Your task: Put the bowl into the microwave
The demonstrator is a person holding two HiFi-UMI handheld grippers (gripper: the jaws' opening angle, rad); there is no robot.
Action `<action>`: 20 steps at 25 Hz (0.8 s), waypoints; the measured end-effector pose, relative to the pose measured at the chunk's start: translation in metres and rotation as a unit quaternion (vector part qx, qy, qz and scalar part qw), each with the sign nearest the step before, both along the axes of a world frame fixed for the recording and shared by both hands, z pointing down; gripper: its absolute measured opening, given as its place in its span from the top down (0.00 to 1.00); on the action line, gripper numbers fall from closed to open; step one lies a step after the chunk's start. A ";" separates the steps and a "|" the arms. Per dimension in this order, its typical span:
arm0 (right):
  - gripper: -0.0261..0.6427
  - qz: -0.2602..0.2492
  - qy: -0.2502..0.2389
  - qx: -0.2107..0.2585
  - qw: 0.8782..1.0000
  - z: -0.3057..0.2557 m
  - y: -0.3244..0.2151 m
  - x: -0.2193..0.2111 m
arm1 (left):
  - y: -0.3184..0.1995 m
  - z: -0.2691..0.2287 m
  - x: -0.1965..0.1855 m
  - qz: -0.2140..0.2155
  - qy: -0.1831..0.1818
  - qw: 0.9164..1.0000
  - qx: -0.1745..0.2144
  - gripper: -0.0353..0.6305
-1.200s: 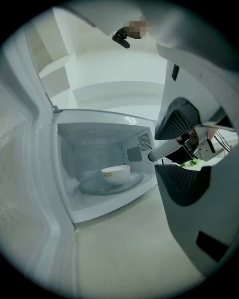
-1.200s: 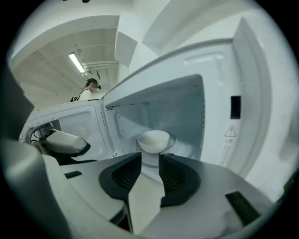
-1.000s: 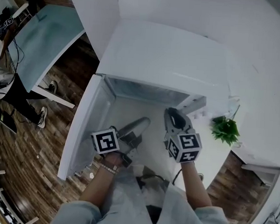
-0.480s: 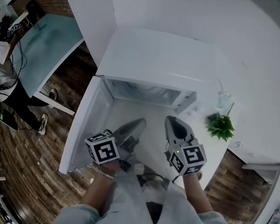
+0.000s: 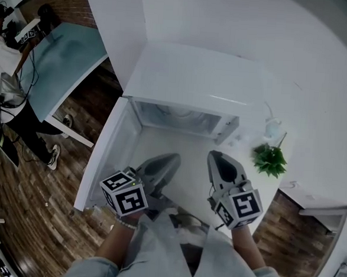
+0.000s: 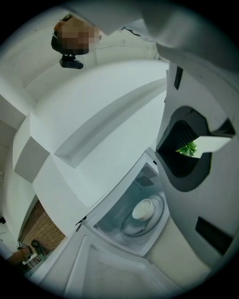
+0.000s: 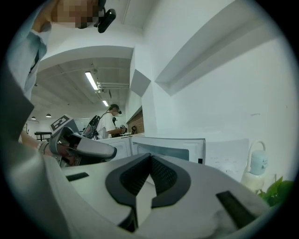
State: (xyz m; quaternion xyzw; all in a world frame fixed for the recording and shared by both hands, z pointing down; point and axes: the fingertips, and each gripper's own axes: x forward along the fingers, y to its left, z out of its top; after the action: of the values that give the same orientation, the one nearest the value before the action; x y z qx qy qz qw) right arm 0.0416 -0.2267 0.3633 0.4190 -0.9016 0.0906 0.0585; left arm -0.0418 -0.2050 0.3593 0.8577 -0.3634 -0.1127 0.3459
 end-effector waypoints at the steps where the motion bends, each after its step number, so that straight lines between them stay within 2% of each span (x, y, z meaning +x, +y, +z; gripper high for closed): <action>1: 0.96 0.004 -0.003 0.000 1.000 -0.003 0.000 0.003 | 0.001 -0.002 -0.001 -0.003 0.004 1.000 0.002 0.95; 4: 0.96 0.019 -0.013 0.004 1.000 -0.011 0.000 0.013 | 0.002 -0.005 -0.006 -0.016 0.012 1.000 0.008 0.95; 10: 0.96 0.028 -0.032 0.009 0.999 -0.022 0.000 0.022 | 0.004 -0.018 -0.015 -0.031 -0.006 0.999 0.022 0.95; 20: 0.96 0.047 -0.043 0.011 0.998 -0.028 0.001 0.035 | 0.007 -0.026 -0.020 -0.032 -0.010 0.999 0.039 0.95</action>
State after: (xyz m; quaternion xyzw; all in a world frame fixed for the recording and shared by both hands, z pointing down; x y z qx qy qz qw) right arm 0.0765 -0.2260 0.3354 0.4574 -0.8834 0.1017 0.0107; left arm -0.0618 -0.1977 0.3330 0.8596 -0.3893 -0.1294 0.3045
